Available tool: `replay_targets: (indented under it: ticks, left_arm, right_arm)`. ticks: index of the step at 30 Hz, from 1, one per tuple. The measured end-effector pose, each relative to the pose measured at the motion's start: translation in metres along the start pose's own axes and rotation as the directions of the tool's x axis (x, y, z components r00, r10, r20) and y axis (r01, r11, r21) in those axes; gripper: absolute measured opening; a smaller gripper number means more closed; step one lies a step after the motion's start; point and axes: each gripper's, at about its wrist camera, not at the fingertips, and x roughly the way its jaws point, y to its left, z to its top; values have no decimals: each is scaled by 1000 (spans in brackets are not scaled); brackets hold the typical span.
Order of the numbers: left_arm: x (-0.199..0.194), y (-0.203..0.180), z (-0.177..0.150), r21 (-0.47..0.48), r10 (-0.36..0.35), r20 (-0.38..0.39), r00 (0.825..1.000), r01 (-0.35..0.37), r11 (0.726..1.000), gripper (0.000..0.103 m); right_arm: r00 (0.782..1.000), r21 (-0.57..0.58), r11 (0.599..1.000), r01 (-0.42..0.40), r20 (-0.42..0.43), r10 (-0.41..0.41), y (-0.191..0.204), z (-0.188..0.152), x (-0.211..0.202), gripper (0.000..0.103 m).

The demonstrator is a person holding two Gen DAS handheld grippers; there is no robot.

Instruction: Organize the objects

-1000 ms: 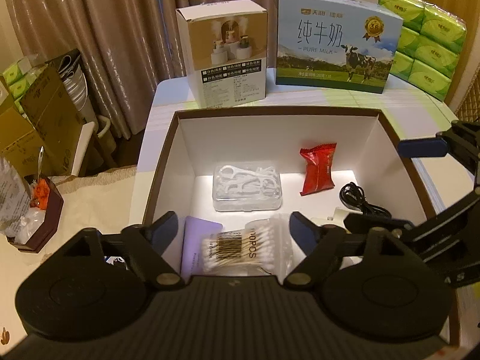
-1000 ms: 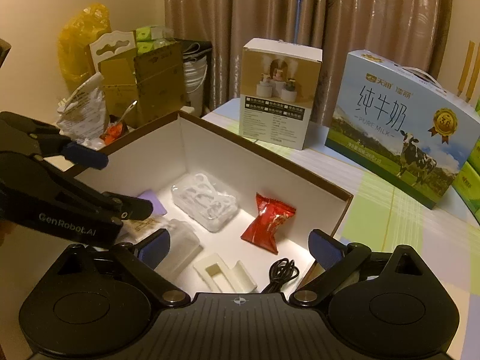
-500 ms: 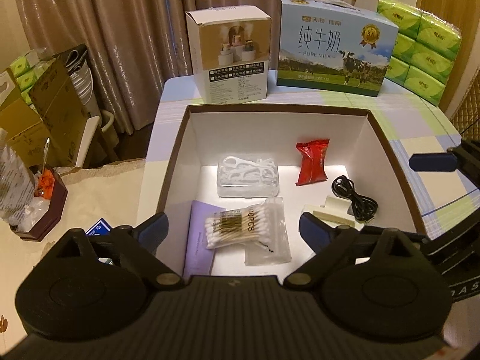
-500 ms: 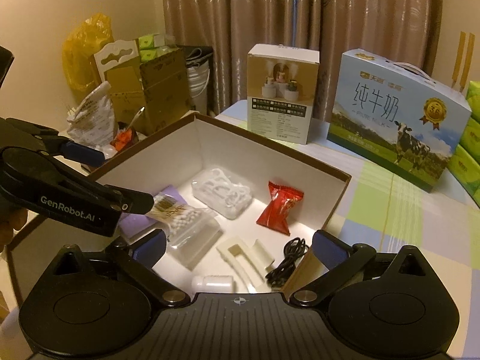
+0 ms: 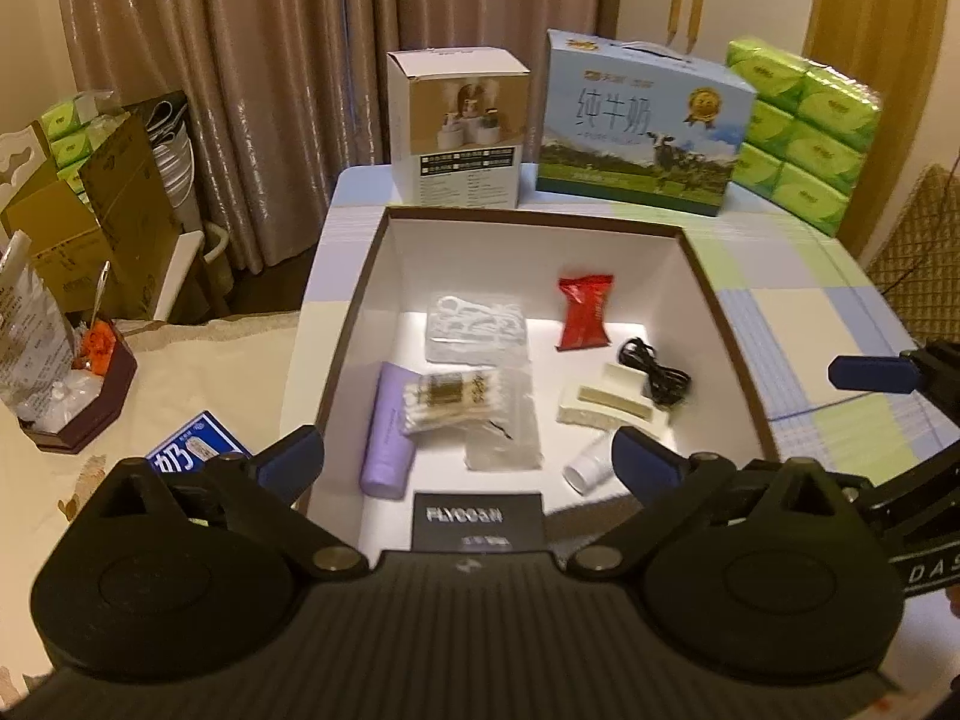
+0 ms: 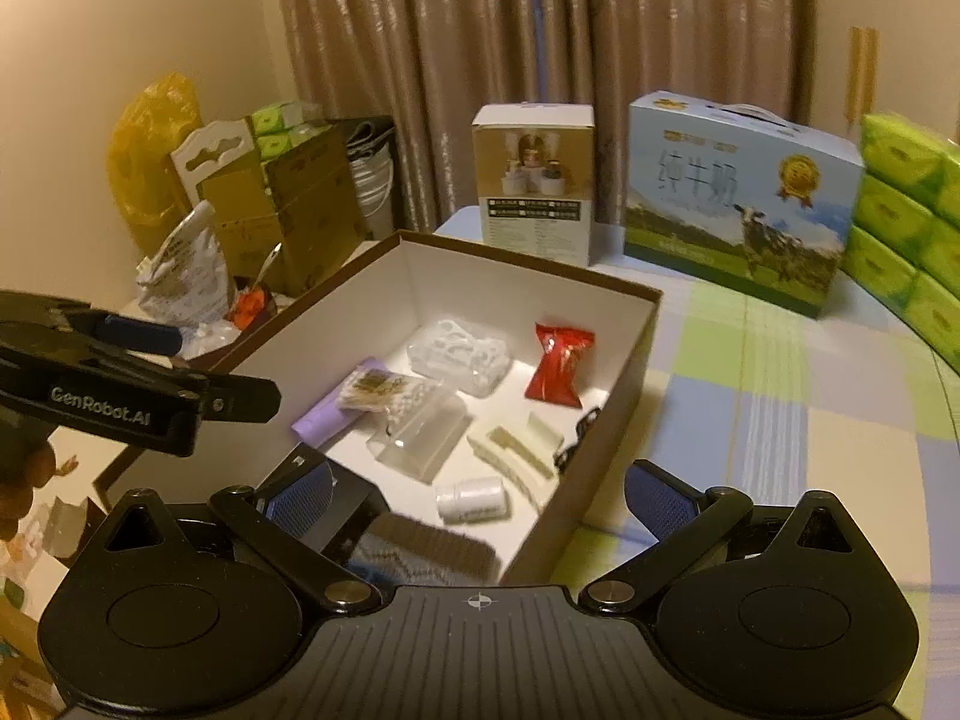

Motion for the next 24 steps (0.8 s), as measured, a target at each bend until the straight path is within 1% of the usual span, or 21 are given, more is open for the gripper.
replay_targets:
  ticks: [9,14,18,24]
  left_arm:
    - [-37,-12,-27,11,-33,24,999,33,999,102]
    - [-57,-19,-40,-6,-45,32,998,45,999,102]
    - [-72,-29,-53,-12,-41,36,999,41,999,102]
    - [-89,-55,-76,-19,-49,12,999,49,999,102]
  right_arm:
    - [1000,80,997,22,4,-22,8,-25,-38,101]
    - [999,95,995,30,11,-31,10,-37,-59,101]
    - [999,97,995,34,8,-35,8,-46,-74,101]
    - [999,96,995,32,-14,-31,1,-67,-98,101]
